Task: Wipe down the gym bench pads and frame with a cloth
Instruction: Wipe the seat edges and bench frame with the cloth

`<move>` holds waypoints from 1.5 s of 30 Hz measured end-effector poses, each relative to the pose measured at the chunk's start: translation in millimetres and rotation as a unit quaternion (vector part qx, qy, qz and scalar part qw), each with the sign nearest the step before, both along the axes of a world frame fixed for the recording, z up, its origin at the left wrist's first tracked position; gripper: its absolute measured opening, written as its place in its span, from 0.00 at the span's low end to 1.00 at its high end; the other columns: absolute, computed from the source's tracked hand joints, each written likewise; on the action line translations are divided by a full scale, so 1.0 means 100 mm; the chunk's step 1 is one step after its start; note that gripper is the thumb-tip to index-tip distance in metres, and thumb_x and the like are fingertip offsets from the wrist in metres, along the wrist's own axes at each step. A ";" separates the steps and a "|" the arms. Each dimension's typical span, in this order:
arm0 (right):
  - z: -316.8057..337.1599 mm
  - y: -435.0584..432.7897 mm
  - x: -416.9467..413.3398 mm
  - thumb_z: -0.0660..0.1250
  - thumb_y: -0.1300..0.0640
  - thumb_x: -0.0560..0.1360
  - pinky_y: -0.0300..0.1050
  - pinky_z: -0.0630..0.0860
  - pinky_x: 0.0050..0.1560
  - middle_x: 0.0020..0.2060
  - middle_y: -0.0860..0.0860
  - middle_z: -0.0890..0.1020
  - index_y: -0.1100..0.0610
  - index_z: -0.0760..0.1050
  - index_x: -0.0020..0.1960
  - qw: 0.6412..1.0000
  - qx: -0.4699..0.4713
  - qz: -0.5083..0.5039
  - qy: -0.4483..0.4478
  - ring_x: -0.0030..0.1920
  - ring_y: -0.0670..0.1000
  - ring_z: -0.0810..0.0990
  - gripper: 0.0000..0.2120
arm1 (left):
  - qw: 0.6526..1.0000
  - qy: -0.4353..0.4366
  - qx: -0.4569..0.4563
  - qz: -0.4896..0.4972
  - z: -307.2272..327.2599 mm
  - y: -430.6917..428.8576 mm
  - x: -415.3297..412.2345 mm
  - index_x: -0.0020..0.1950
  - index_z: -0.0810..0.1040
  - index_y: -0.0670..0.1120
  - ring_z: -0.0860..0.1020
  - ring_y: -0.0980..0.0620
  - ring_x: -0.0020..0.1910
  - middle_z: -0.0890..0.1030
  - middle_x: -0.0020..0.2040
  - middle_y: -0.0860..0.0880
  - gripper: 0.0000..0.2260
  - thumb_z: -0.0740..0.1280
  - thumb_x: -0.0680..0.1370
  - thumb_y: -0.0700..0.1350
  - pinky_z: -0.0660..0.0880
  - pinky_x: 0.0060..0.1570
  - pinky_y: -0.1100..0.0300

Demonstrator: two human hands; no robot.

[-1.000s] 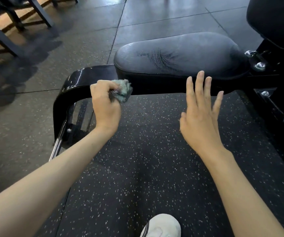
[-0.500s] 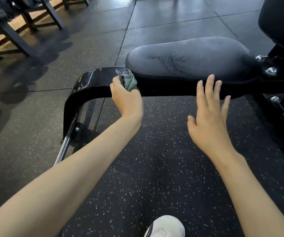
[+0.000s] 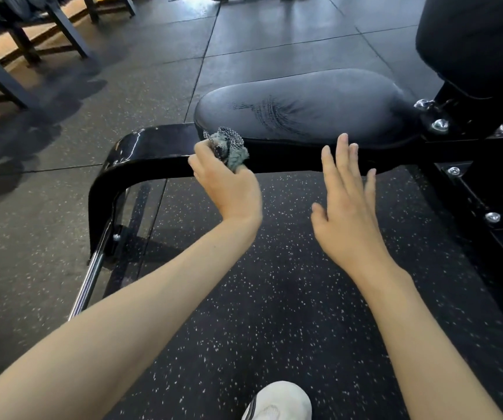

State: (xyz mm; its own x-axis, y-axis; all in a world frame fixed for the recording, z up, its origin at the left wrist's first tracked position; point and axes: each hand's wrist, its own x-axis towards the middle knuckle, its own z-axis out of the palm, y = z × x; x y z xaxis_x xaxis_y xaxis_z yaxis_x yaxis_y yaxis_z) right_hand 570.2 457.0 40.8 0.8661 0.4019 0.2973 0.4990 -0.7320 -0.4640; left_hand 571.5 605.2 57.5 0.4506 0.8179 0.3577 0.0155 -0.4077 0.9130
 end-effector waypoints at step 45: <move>0.06 -0.80 0.20 0.51 0.76 0.75 0.46 0.69 0.68 0.70 0.53 0.72 0.55 0.53 0.78 0.768 0.536 -0.147 0.319 0.68 0.48 0.72 0.35 | 0.680 0.045 0.659 -0.317 -0.08 -0.65 0.04 0.61 0.76 0.34 0.65 0.42 0.49 0.66 0.53 0.43 0.19 0.59 0.71 0.28 0.68 0.35 0.59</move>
State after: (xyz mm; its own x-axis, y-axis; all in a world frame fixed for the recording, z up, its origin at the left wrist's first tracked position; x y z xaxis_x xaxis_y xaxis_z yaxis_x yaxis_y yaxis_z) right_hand 590.1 376.9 46.3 0.9794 -0.0176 -0.2011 -0.1934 0.2032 -0.9599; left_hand 575.2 540.3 49.5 0.6326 -0.5558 0.5394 -0.5136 -0.8223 -0.2449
